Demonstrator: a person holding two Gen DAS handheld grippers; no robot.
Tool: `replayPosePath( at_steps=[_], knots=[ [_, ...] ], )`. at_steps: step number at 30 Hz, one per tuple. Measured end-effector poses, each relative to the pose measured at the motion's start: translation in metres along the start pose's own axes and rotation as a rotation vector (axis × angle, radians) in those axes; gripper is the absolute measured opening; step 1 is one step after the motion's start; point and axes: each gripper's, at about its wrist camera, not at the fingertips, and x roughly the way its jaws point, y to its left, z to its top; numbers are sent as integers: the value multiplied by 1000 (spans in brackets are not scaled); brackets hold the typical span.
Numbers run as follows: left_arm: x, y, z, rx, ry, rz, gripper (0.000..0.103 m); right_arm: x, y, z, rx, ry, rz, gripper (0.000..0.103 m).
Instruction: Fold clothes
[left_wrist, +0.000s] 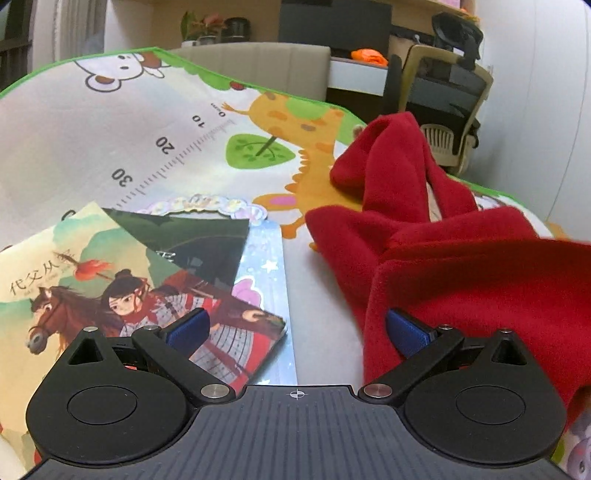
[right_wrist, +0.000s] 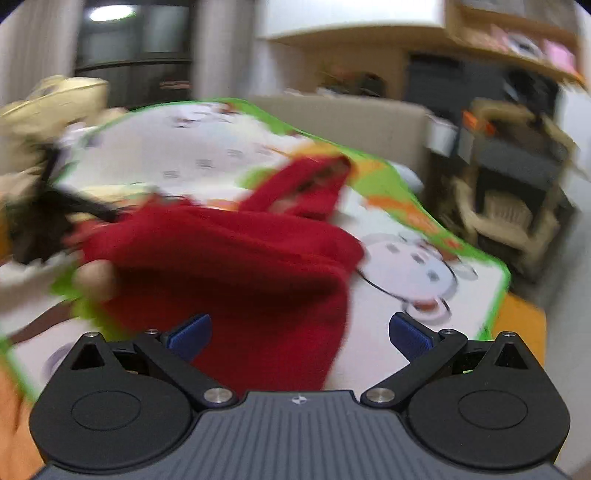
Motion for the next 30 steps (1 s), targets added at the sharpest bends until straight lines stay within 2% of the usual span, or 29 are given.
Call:
replayPosePath(
  at_steps=[3, 5, 7, 10, 11, 13, 17, 18, 20, 22, 24, 26, 30],
  knots=[
    [-6, -2, 5, -11, -18, -7, 103, 40, -40, 5, 271, 10, -50, 102],
    [-16, 1, 6, -21, -32, -10, 103, 69, -59, 2, 377, 48, -142, 102],
    [-30, 10, 7, -57, -55, -25, 103, 88, -70, -5, 417, 66, -199, 102],
    [-51, 27, 9, -152, -100, -180, 103, 91, -72, -12, 440, 48, -206, 102],
    [-53, 31, 9, -171, -101, -266, 103, 90, -70, -13, 426, 44, -205, 102],
    [-55, 24, 10, -140, -92, -383, 103, 89, -65, -14, 394, 38, -205, 102],
    [-50, -22, 12, 107, -105, -350, 103, 70, -54, -8, 352, -16, -188, 102],
    [-50, -30, 13, 132, -106, -357, 103, 65, -52, -6, 342, -30, -183, 102],
    [-48, -44, 17, 178, -109, -369, 103, 43, -40, 6, 287, -108, -125, 100],
    [-44, -49, 19, 175, -99, -348, 103, 23, -22, 22, 205, -167, -59, 81],
    [-37, -54, 15, 192, -85, -282, 103, 10, -1, 39, 120, -188, 29, 69],
    [-30, -54, 9, 204, -72, -232, 103, 10, 19, 54, 75, -173, 142, 69],
    [-27, -42, 2, 150, -66, -191, 103, 42, 62, 72, 31, -77, 286, 69]
  ],
)
